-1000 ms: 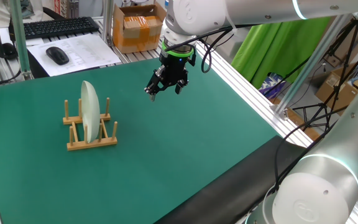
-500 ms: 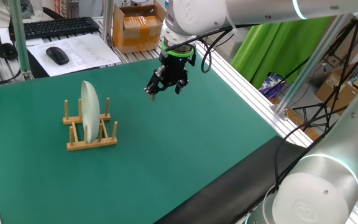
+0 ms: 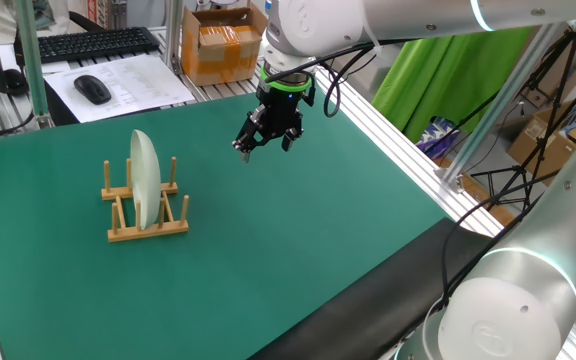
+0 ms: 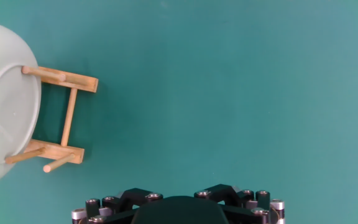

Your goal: Take the dish off the dish rack

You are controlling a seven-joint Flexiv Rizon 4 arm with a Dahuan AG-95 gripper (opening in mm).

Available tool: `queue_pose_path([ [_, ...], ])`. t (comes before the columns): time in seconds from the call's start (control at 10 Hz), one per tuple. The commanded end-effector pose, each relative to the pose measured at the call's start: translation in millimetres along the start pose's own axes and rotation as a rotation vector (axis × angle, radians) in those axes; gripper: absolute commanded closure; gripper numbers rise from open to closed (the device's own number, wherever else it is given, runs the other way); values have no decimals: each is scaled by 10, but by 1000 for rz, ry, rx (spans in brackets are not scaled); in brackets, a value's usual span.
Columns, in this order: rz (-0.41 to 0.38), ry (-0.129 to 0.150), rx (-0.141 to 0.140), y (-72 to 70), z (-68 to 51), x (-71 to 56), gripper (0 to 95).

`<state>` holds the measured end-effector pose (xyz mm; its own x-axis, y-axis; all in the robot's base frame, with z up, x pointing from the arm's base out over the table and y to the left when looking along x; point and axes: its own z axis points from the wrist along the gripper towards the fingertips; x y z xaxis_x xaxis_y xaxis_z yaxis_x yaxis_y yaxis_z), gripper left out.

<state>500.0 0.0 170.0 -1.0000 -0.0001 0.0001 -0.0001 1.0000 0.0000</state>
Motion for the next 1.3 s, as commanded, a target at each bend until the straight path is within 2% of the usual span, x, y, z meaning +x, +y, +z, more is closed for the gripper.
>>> queue_pose_path([
  [0.1,336,-51,-17,2,6,3,950],
  [0.4,337,-56,-19,55,139,162,950],
  [0.7,326,-60,-20,64,153,173,950],
  [1.0,337,-69,-19,226,157,130,950],
  [1.3,358,-69,-17,382,94,-74,950],
])
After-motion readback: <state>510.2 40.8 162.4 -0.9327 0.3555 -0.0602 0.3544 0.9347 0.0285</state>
